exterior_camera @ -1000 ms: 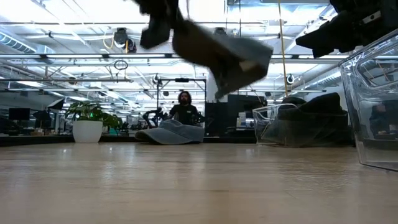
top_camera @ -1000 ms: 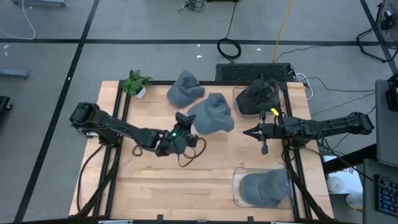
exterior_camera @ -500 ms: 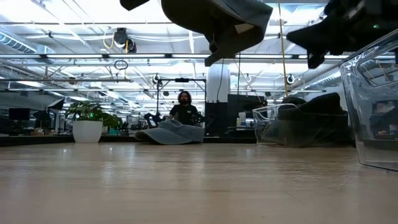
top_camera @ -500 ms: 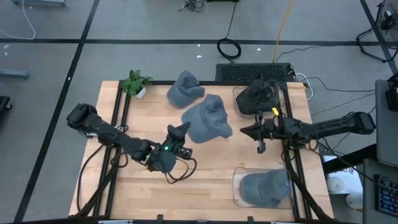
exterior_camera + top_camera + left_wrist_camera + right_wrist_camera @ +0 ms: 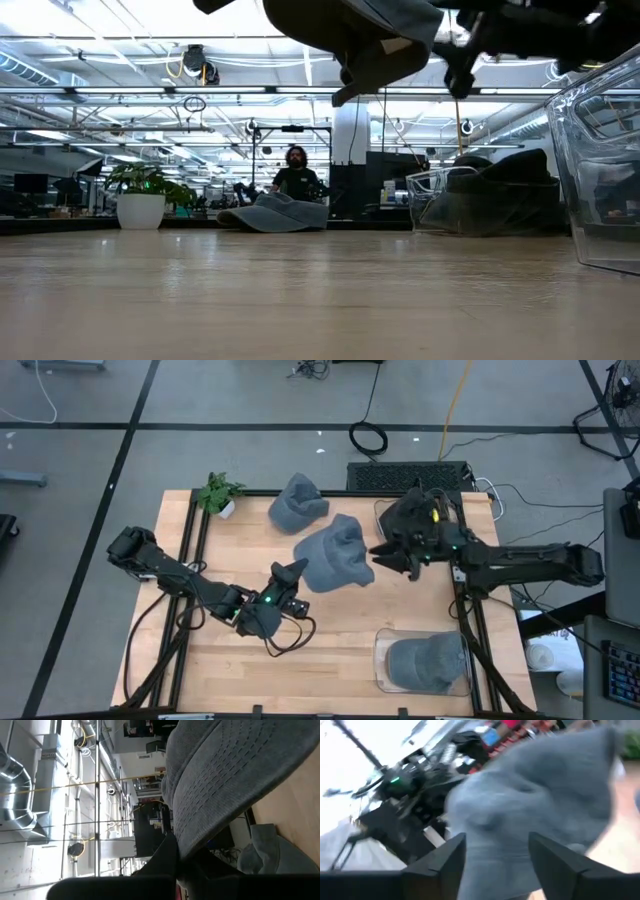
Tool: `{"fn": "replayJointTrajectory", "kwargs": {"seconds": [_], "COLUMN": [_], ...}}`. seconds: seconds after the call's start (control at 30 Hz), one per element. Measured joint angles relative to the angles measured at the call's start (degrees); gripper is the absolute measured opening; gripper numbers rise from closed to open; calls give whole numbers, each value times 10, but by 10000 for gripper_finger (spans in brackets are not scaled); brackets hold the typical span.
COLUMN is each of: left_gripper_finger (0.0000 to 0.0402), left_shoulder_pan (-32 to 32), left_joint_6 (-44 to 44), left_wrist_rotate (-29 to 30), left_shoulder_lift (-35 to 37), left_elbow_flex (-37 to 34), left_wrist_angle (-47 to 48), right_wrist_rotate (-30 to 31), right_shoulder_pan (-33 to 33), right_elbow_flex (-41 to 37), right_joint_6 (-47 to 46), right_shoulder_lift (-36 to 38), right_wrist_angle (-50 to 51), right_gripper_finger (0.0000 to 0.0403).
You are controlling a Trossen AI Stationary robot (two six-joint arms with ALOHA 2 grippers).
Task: Pick & Place hat
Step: Put the bottom gray cap into the bottom transparent bin
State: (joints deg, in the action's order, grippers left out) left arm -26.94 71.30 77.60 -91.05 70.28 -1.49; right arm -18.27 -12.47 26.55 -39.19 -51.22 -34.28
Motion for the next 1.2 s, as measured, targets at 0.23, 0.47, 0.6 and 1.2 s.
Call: {"fn": "replayJointTrajectory", "kwargs": {"seconds": [0.23, 0.47, 0.6, 1.2], "left_gripper_finger": [9, 9, 9, 9], "left_shoulder_pan": [0, 5, 10, 10], "left_joint_6": [6, 2, -4, -23], "left_wrist_rotate": [-2, -17, -24, 2], "left_shoulder_lift": [0, 0, 0, 0], "left_elbow_flex": [0, 0, 0, 0], "left_wrist_angle": [-4, -6, -6, -2], "right_wrist_rotate": [-43, -55, -107, -150], "right_shoulder_pan": [-29, -4, 1, 21], "right_elbow_flex": [7, 10, 36, 58], "right_joint_6": [-119, -189, -212, -183], "right_shoulder_lift": [-110, -210, -244, -153], "right_wrist_angle": [-13, -289, -333, -353], "right_gripper_finger": [262, 270, 263, 263]}}
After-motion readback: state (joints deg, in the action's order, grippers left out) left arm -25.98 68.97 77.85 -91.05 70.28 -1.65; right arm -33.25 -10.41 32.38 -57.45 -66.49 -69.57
